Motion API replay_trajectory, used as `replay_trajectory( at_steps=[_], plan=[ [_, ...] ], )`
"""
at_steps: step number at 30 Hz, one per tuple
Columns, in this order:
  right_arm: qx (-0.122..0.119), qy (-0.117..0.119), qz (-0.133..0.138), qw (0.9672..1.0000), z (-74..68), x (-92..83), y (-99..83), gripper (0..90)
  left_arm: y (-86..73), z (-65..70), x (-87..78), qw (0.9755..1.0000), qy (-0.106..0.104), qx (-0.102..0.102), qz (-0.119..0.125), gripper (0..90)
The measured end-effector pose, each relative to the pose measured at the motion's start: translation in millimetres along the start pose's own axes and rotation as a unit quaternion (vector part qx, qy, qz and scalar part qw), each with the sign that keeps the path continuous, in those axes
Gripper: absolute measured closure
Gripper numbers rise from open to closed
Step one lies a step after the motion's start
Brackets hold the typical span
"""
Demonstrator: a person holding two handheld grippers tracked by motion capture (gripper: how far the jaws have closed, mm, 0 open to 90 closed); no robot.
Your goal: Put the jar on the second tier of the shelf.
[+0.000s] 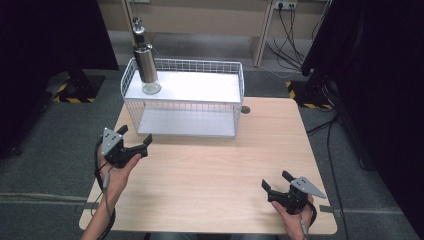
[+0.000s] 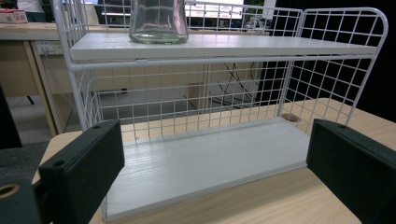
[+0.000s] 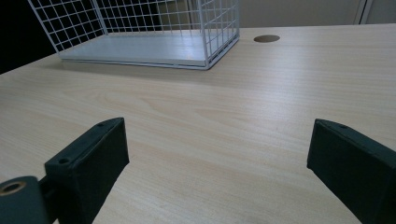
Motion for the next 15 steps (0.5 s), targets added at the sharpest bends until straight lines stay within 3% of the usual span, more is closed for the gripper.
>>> replay_trajectory(
  at_steps=[15],
  plan=[
    [0.0,0.0,0.0,1.0,0.0,0.0,0.0,5.7,-26.1,1.3,-12.5,0.9998,-0.009,-0.012,-0.012,3.7]
  ],
)
Point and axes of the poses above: each handheld gripper's, and its own axes: x roughly forward along the jaws, y roughly out of its top, z roughly to its right, the point moved 10 cm from there along x, roughly forward along the jaws, and after that the axes turned 10 degrees about y, right-handed, at the moved point
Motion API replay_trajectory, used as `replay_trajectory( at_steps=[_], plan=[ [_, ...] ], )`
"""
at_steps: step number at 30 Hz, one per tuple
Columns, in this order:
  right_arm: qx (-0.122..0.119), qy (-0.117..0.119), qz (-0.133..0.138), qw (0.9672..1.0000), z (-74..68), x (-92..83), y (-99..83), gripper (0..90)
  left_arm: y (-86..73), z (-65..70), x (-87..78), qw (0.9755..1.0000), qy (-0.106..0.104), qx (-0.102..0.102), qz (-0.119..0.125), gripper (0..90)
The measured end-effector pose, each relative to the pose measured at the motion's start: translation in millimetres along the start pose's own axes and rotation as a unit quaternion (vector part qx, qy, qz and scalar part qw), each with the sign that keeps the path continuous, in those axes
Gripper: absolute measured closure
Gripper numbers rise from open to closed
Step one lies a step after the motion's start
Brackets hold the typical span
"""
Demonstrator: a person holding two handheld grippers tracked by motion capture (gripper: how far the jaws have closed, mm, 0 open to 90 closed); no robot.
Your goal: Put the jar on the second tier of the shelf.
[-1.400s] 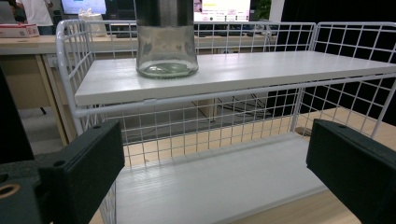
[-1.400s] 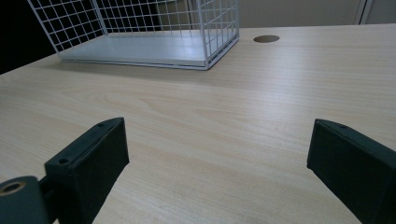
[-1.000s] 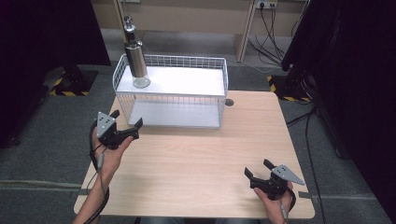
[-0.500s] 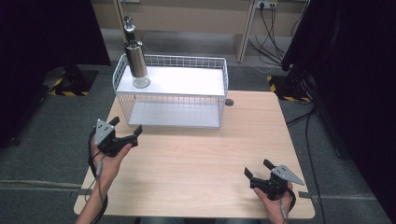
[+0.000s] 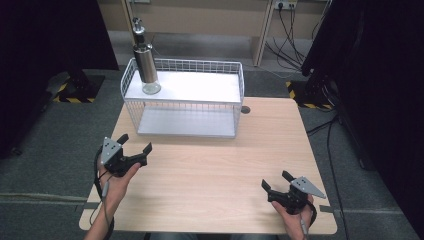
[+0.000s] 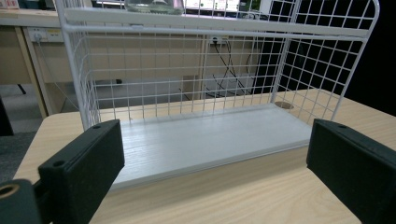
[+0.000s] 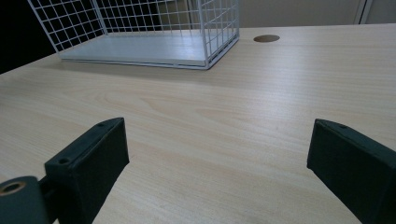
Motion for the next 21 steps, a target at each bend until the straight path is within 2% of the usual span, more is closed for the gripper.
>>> replay_trajectory(
  at_steps=[21],
  plan=[
    [0.0,0.0,0.0,1.0,-0.3,0.0,-0.1,5.7,-34.6,1.2,-11.0,0.9998,-0.005,-0.004,-0.019,3.8]
  ],
)
Point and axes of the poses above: each handheld gripper's, and its own axes: x roughly forward along the jaws, y roughly out of its top, z roughly to its right, the point moved 10 cm from there along x, roughly forward along the jaws, and after that the axes turned 10 degrees about y, right-handed, at the moved point
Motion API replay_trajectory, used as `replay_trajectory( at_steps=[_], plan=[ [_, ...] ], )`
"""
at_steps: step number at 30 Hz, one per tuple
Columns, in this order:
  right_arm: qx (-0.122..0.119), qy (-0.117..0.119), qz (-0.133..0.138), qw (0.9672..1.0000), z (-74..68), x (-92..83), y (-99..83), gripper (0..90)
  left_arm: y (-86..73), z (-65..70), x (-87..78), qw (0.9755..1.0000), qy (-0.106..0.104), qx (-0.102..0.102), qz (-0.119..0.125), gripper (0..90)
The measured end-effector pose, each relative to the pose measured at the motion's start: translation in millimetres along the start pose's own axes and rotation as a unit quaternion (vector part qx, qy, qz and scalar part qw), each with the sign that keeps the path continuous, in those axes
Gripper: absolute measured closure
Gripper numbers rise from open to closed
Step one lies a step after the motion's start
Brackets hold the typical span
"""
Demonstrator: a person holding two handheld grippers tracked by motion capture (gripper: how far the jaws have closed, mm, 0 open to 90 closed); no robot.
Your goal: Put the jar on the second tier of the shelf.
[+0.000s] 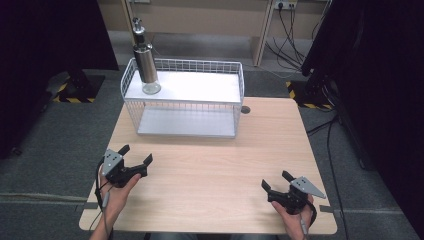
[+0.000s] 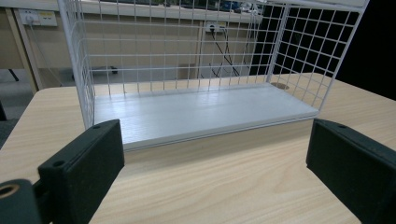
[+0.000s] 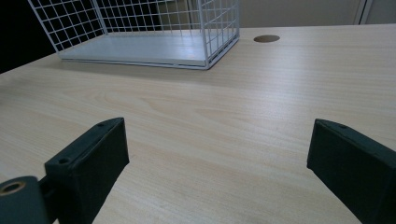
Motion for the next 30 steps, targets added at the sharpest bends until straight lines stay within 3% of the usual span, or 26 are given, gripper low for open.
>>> replay_trajectory(
  at_steps=[17,26,30],
  plan=[
    [0.001,0.0,0.0,1.0,0.2,-0.1,0.0,5.7,-18.6,-6.0,-6.1,1.0,-0.001,-0.005,-0.008,3.7],
    [0.0,0.0,0.0,1.0,-0.1,0.0,0.0,5.7,-50.4,-12.8,-7.1,0.9993,0.01,-0.015,-0.034,4.0],
    [0.002,0.001,-0.001,1.0,-0.1,0.1,-0.2,5.7,-49.1,-13.0,-9.6,0.9996,0.009,-0.014,-0.023,4.1]
  ],
)
Point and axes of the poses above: each handheld gripper's, and its own axes: x roughly forward along the jaws, y roughly out of its top, z roughly to its right, the point moved 10 cm from there along x, roughly forward along the jaws, and after that the axes turned 10 degrees about y, right-handed, at the moved point
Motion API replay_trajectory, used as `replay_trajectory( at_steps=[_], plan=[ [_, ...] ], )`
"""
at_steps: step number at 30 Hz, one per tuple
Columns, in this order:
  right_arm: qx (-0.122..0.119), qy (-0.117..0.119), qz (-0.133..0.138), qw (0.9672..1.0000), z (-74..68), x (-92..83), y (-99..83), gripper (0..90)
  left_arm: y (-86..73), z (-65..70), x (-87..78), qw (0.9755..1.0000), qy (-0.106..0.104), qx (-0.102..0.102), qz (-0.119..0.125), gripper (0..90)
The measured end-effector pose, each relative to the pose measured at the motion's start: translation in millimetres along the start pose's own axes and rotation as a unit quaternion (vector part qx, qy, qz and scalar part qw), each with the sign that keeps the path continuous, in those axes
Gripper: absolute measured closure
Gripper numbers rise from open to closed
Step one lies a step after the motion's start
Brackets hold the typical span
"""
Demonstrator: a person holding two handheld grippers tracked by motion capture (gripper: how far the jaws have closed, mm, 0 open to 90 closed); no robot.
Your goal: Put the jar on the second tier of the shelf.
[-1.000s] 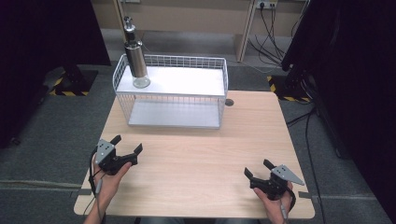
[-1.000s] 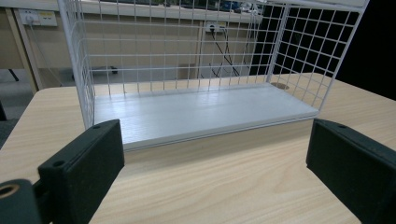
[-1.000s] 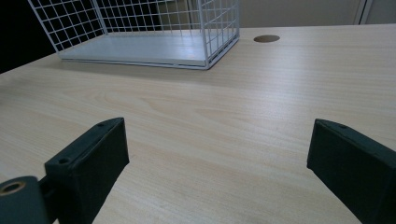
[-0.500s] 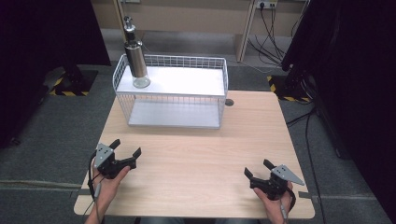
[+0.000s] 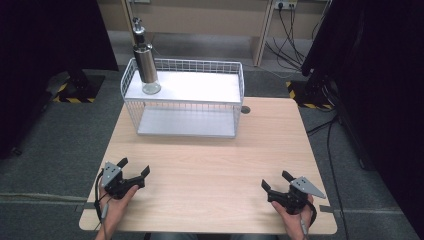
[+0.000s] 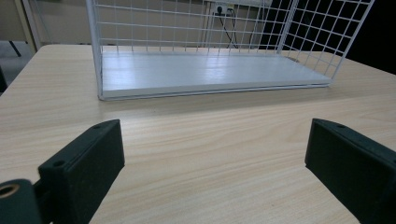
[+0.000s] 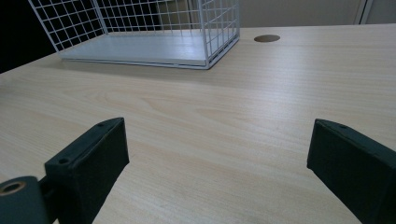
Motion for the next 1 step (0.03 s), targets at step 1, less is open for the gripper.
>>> replay_trajectory(
  at_steps=[1],
  plan=[
    [0.0,0.0,0.0,1.0,0.4,0.0,0.1,5.7,-0.1,-0.2,-0.1,1.0,0.001,0.0,0.0,4.1]
  ],
)
Point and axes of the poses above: each handheld gripper's, and its own axes: x roughly forward along the jaws, y roughly out of its top, z roughly to its right, the point moved 10 cm from there along x, roughly forward along the jaws, and after that the axes turned 10 degrees about y, right-handed, at the moved point
